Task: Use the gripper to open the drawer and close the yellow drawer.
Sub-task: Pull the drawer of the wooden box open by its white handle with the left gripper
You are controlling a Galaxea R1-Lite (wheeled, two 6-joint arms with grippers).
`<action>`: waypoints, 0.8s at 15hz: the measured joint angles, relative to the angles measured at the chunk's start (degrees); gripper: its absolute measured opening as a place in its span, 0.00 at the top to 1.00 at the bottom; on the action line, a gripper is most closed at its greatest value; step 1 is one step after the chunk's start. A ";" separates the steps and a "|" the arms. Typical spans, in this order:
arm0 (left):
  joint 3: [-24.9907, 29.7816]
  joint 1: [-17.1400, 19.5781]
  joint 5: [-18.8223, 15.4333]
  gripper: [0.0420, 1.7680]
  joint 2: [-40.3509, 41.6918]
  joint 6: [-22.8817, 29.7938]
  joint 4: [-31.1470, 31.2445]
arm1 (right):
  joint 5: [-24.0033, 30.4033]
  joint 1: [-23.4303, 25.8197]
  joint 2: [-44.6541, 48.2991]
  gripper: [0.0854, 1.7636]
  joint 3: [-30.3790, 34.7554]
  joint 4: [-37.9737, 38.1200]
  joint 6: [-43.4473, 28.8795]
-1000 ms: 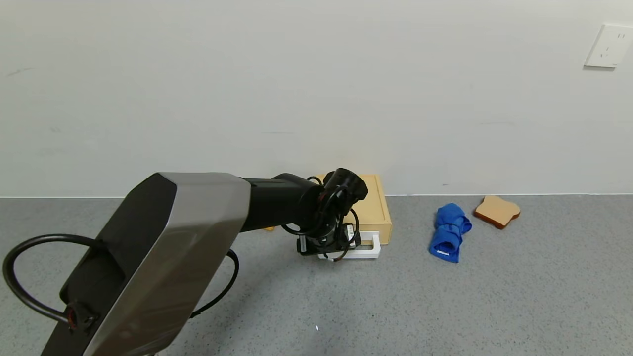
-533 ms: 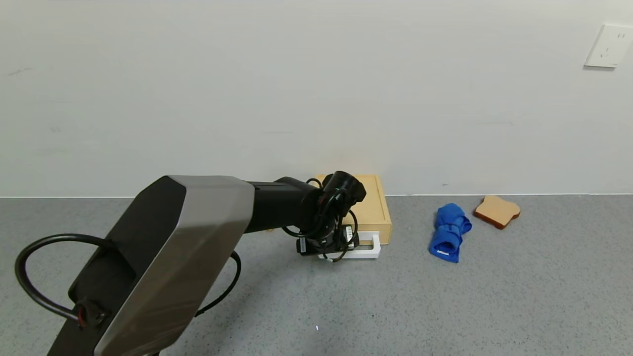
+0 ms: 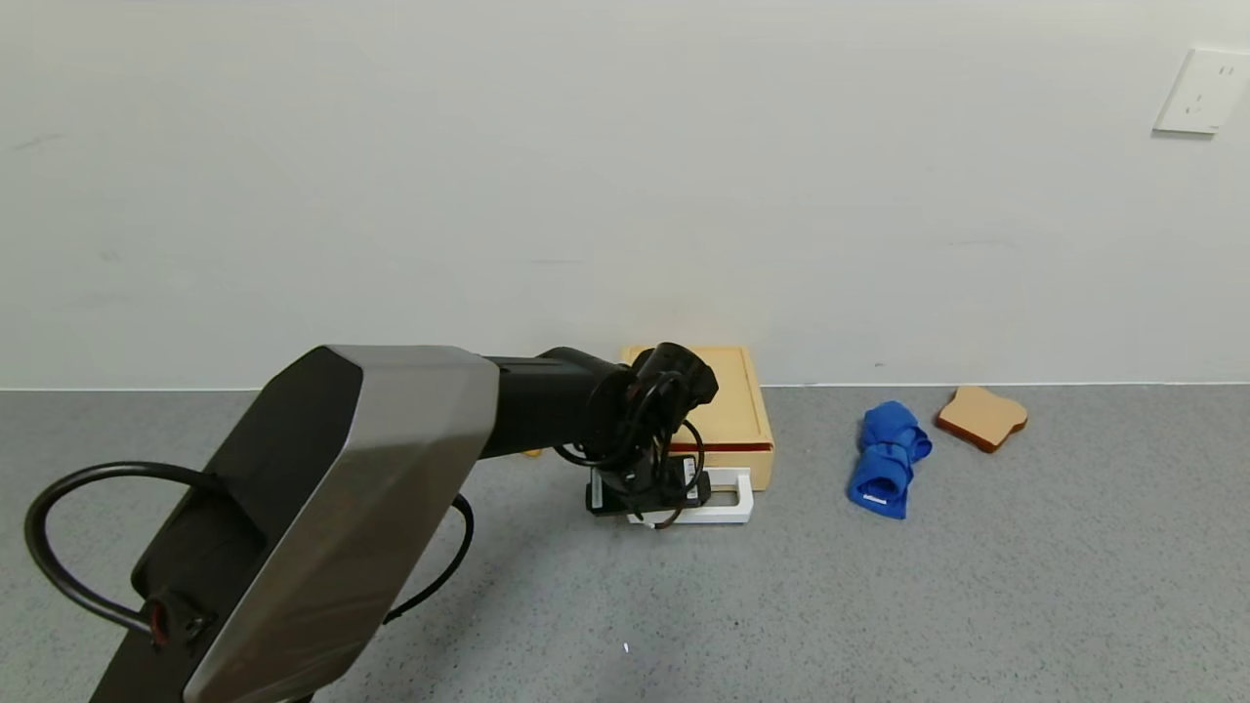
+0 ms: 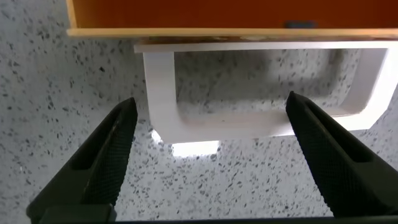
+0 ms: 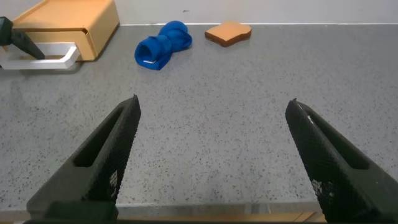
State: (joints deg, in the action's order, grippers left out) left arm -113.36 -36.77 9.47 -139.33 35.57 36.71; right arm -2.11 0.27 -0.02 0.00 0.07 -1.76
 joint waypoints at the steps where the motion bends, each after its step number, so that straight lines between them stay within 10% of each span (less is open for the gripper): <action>1: 0.02 -0.20 -0.22 0.03 0.02 -0.13 0.76 | 0.02 0.00 0.00 0.03 0.00 0.02 -0.02; 12: 1.73 -2.65 -1.54 0.03 1.84 0.48 9.48 | 0.00 0.00 0.00 0.03 0.00 0.00 0.02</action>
State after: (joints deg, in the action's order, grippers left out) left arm -111.63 -39.41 7.94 -137.49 36.05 46.19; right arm -2.11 0.27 -0.02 0.00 0.07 -1.73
